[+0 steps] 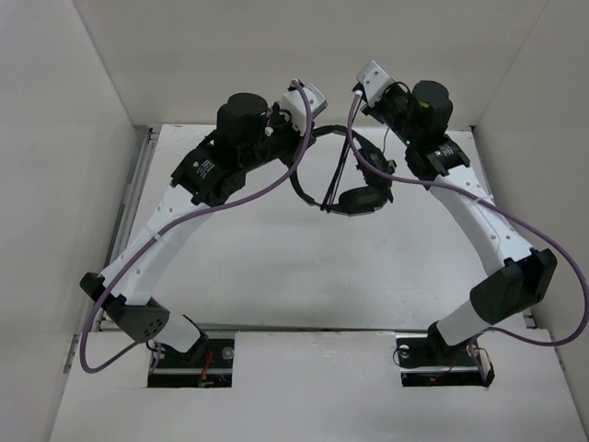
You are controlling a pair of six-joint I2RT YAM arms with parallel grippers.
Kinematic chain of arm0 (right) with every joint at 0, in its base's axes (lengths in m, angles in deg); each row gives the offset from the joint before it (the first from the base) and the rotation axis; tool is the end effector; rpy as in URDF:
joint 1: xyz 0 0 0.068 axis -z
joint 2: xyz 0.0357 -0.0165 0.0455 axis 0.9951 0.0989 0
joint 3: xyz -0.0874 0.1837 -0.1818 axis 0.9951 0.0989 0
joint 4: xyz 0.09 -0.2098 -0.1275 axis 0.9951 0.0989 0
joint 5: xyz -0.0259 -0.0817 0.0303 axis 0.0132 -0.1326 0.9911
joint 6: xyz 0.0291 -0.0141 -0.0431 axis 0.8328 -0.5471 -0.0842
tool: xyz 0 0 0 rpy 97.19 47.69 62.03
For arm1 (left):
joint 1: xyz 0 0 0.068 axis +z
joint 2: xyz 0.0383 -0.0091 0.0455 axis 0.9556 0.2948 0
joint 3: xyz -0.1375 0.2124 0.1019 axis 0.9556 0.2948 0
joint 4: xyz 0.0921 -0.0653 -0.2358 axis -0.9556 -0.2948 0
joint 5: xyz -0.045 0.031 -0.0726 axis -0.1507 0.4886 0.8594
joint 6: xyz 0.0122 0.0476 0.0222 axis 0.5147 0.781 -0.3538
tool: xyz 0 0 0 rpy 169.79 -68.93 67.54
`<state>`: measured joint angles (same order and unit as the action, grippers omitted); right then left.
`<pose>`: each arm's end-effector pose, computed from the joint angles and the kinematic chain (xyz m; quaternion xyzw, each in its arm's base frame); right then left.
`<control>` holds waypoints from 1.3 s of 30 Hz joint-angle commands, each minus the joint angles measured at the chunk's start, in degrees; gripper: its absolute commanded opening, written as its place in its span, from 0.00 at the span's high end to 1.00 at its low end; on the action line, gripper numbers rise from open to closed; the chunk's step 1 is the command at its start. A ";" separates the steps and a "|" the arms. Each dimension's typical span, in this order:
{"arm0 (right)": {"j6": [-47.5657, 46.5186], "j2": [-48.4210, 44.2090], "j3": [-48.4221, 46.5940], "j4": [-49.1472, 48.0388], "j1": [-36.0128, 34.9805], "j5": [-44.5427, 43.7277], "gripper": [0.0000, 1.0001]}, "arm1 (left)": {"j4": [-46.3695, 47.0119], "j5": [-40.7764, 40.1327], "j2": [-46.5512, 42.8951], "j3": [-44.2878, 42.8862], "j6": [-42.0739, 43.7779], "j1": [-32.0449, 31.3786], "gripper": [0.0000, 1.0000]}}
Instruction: Wrap the headphones
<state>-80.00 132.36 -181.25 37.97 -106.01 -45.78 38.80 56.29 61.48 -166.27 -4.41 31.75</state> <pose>0.3362 0.1371 0.4639 -0.3980 0.5597 -0.1103 0.7185 0.2272 -0.2064 0.5121 0.3988 0.6241 -0.2148 0.6367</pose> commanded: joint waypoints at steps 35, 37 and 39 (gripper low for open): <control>85.78 8.11 28.56 -50.98 -6.65 42.29 0.71 | 2.70 3.30 10.30 -42.69 -6.94 2.65 1.00; 85.43 7.67 29.70 -50.98 -7.26 43.34 0.72 | 3.75 1.72 10.21 -43.13 -6.59 3.53 1.00; 84.99 7.32 30.32 -50.80 -7.88 43.70 0.72 | 4.54 0.40 10.21 -43.48 -6.50 4.40 1.00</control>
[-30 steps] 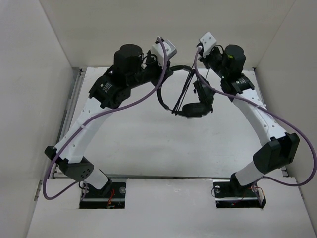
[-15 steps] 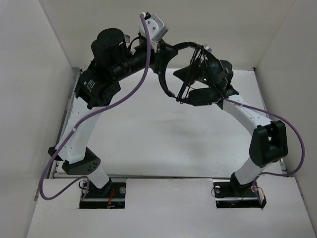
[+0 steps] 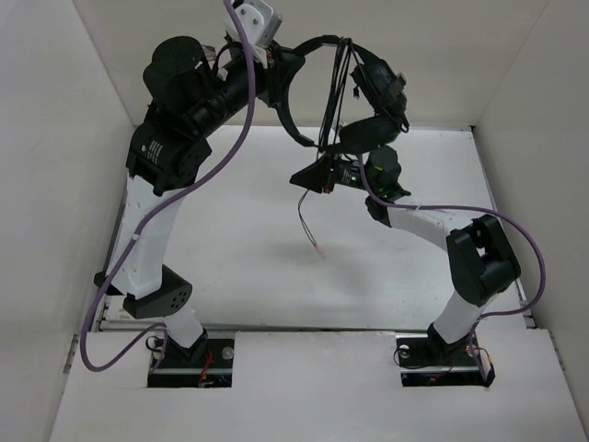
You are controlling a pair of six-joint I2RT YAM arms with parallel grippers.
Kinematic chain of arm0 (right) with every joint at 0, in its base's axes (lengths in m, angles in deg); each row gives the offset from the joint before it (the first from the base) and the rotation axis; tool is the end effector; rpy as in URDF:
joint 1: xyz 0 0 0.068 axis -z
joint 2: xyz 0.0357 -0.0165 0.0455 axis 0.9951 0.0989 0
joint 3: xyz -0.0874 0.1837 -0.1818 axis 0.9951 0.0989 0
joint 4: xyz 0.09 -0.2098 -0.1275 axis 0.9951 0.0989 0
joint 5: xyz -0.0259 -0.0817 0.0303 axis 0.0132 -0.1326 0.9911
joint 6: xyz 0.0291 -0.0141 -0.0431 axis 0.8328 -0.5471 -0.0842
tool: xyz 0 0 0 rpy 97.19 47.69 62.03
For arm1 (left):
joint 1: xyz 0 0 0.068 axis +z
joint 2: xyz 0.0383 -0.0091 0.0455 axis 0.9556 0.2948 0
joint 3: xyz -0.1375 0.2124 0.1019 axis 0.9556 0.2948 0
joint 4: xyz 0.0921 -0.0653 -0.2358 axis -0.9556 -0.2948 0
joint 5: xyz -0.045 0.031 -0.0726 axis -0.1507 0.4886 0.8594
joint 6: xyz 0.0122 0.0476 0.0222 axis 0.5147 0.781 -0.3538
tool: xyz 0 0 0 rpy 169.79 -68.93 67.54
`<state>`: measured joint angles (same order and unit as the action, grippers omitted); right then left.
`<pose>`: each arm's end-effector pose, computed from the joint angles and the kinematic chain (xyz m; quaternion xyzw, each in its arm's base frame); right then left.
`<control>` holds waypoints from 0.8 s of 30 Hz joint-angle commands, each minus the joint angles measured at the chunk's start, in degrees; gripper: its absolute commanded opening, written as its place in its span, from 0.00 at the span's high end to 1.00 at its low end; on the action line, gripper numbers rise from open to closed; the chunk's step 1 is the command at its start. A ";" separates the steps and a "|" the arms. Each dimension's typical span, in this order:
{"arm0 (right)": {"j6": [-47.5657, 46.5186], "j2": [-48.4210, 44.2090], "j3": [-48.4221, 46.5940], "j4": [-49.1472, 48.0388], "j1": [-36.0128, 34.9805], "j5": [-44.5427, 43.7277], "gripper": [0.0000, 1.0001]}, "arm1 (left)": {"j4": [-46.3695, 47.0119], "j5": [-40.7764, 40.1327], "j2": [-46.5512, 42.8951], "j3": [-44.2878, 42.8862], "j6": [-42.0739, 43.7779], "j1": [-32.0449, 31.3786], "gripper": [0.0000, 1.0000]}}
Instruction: Wrap the headphones
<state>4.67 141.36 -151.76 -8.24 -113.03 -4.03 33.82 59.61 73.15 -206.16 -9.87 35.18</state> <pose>0.3293 0.2099 0.3077 -0.2428 0.6130 0.6111 0.4380 0.2022 -0.1665 0.6352 0.3208 0.5001 -0.2620 0.7604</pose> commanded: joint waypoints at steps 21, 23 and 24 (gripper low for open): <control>-13.90 -5.82 0.49 10.40 -8.07 5.29 1.00 | 31.05 -28.14 -5.50 10.54 12.05 7.83 1.00; -21.10 -6.96 -2.23 19.70 -9.12 2.93 1.00 | 33.95 -30.78 -5.85 13.27 14.16 8.01 1.00; -25.31 -7.40 -4.07 25.05 -9.65 1.26 1.00 | 35.18 -31.75 -6.03 14.58 15.30 8.10 1.00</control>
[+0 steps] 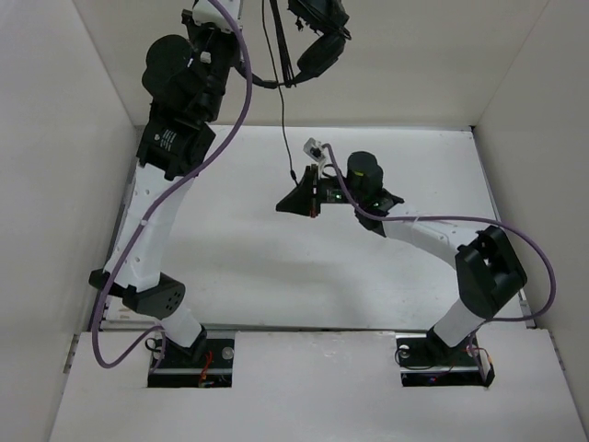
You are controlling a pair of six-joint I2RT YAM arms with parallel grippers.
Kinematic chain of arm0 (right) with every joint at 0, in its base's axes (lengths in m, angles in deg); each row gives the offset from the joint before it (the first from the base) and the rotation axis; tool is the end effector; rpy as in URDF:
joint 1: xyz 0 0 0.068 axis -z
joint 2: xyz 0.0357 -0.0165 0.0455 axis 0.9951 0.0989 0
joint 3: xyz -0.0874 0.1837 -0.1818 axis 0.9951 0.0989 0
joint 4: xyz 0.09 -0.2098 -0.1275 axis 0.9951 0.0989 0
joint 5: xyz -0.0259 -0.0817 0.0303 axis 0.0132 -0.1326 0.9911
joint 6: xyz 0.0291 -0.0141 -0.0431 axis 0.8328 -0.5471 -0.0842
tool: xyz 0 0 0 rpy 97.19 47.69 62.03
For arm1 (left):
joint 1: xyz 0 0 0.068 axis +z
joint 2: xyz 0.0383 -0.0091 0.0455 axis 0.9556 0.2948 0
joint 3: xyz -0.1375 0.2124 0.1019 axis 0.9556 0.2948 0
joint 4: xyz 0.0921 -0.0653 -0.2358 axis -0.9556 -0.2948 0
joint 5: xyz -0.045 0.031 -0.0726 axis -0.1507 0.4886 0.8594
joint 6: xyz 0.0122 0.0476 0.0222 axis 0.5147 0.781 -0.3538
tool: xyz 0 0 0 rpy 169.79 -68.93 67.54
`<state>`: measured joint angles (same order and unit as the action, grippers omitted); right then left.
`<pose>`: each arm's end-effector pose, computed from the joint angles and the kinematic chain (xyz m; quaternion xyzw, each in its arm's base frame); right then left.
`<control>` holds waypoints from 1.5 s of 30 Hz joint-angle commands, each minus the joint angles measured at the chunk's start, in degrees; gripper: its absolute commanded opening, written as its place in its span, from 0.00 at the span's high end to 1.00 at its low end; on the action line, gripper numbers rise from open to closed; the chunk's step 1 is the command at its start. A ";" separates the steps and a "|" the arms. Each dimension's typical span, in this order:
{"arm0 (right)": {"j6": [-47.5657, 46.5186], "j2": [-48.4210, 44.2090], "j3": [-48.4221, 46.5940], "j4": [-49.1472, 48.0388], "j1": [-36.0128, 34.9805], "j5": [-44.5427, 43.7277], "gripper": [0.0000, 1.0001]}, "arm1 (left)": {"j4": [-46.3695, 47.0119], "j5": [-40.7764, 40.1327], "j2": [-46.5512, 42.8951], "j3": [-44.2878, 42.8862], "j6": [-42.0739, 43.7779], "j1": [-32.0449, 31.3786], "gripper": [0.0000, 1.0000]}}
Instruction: Wrap the headphones
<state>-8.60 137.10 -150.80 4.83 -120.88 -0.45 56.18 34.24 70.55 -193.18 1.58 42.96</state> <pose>0.2847 0.2453 0.3068 -0.3526 0.6074 0.5953 0.3904 0.2464 -0.1331 0.6332 0.1333 0.4908 -0.0149 0.8609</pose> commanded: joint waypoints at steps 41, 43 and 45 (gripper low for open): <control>-81.59 -11.57 -24.54 48.86 -12.10 -63.32 1.00 | 14.68 -9.02 -4.49 12.51 1.40 10.42 0.99; -82.65 -12.19 -27.53 49.30 -11.30 -64.38 1.00 | 15.21 -9.02 -4.22 13.21 1.92 10.69 0.99; -83.01 -12.37 -30.87 50.44 -10.95 -64.65 1.00 | 15.29 -9.10 -3.87 13.83 2.10 10.60 0.99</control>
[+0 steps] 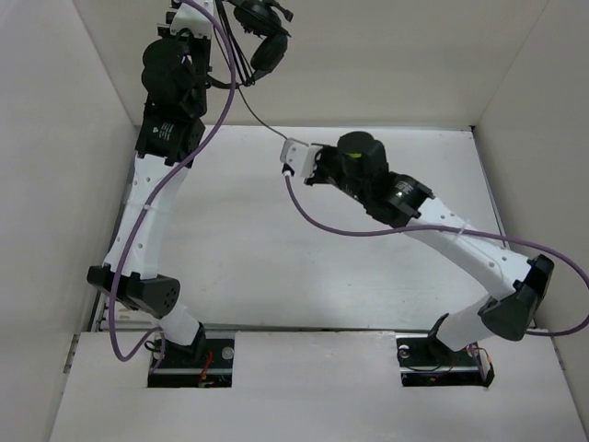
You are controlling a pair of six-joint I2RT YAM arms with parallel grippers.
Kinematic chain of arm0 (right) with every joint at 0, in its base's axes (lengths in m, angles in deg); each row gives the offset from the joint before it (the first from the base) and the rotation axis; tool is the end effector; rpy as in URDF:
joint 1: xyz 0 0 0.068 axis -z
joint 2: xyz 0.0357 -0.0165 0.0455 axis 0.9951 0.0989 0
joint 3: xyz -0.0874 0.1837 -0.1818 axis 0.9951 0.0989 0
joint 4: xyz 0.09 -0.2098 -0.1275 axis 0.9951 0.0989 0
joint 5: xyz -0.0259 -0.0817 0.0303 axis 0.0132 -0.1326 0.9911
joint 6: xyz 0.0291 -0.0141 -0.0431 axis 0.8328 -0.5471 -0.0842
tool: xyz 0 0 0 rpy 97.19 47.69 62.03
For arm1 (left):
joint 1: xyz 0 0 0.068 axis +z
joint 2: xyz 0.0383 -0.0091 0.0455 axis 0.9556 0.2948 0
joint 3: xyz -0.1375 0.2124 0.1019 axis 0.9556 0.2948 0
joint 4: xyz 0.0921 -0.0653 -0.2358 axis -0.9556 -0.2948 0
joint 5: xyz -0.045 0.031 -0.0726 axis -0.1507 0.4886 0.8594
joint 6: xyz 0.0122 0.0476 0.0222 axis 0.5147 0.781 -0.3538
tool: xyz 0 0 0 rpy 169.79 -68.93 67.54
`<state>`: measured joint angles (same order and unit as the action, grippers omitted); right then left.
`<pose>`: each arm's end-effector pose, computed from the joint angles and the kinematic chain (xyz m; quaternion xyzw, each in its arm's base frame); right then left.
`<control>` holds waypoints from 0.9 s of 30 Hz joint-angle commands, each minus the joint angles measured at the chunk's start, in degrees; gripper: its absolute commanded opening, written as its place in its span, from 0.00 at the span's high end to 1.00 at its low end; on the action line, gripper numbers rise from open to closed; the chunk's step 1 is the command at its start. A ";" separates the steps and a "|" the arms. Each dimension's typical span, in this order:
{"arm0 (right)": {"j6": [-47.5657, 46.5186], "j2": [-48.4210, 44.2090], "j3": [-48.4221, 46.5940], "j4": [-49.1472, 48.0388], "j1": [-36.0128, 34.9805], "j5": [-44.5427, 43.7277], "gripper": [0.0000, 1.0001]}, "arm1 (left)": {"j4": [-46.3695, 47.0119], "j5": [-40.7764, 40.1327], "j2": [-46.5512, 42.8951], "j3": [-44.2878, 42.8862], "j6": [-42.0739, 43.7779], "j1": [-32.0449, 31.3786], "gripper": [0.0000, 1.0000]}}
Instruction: Wrap the headphones
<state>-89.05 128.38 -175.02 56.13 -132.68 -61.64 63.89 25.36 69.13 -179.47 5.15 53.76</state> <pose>0.2326 0.2516 0.4151 -0.5836 0.5515 -0.0997 0.5876 0.3024 -0.0913 0.5885 0.0545 0.5474 0.1362 0.8239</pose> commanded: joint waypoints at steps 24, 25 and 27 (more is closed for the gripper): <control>-31.67 -4.44 -0.25 -29.61 12.01 -6.19 1.00 | -7.26 11.18 -11.41 29.48 -0.75 -16.28 1.00; -29.56 -4.44 -0.69 -27.68 12.80 -5.05 1.00 | -8.06 12.76 -11.85 29.66 -1.54 -16.54 1.00; -24.55 -4.35 -2.09 -23.55 14.12 -2.15 1.00 | -9.29 15.66 -12.81 29.75 -2.34 -17.16 1.00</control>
<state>-120.24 125.73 -173.97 32.33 -120.68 -67.59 54.28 35.85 61.63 -149.60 5.15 36.63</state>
